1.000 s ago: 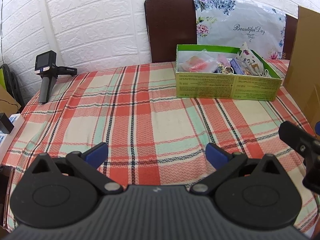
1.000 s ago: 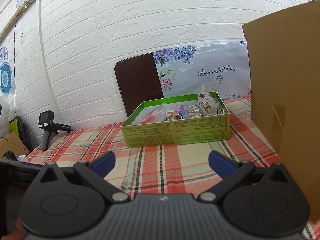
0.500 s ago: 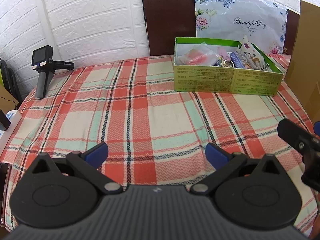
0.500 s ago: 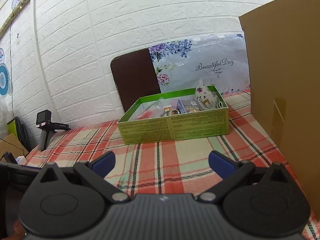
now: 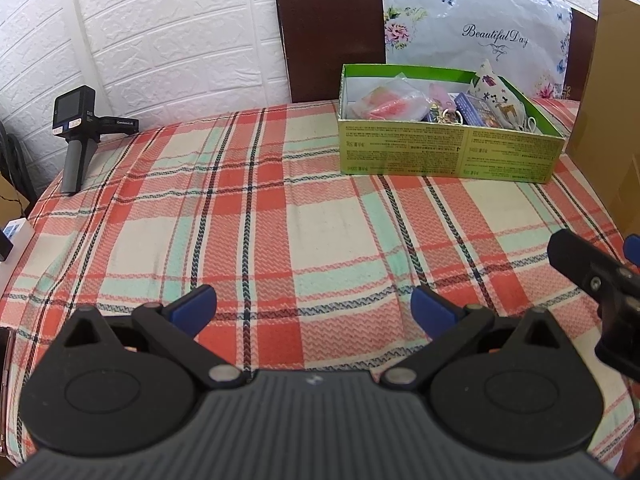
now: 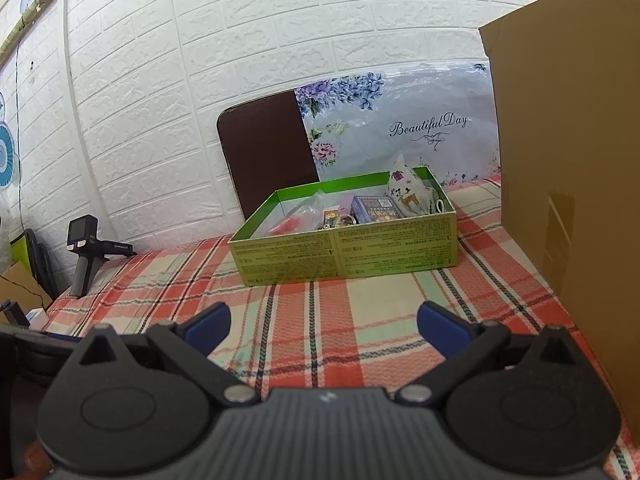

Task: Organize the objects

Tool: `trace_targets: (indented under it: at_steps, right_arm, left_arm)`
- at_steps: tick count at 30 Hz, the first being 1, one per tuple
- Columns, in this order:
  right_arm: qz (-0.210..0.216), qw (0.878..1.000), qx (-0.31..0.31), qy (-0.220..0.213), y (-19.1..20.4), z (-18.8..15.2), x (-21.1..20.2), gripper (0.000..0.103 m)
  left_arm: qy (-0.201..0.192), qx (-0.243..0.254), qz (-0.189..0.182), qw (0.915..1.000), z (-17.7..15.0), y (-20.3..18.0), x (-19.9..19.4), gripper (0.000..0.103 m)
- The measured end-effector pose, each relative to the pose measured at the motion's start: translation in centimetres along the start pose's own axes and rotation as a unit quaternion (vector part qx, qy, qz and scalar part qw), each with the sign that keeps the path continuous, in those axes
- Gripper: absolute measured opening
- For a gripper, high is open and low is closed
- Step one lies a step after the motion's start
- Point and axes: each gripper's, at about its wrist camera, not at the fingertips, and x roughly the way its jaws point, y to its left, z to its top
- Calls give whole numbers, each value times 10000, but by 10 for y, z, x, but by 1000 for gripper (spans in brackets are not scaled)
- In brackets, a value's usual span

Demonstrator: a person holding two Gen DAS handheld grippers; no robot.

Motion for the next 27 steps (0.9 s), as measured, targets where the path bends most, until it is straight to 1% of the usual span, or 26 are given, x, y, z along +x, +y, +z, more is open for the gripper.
trace_targets:
  at_steps: [17, 27]
  right_arm:
    - [-67, 9999, -27, 96, 1, -1, 6, 103]
    - [-64, 9999, -58, 121, 3, -2, 8, 103]
  left_arm:
    - [110, -70, -77, 9999, 1, 3, 7, 103]
    - [109, -86, -82, 9999, 1, 5, 7, 103]
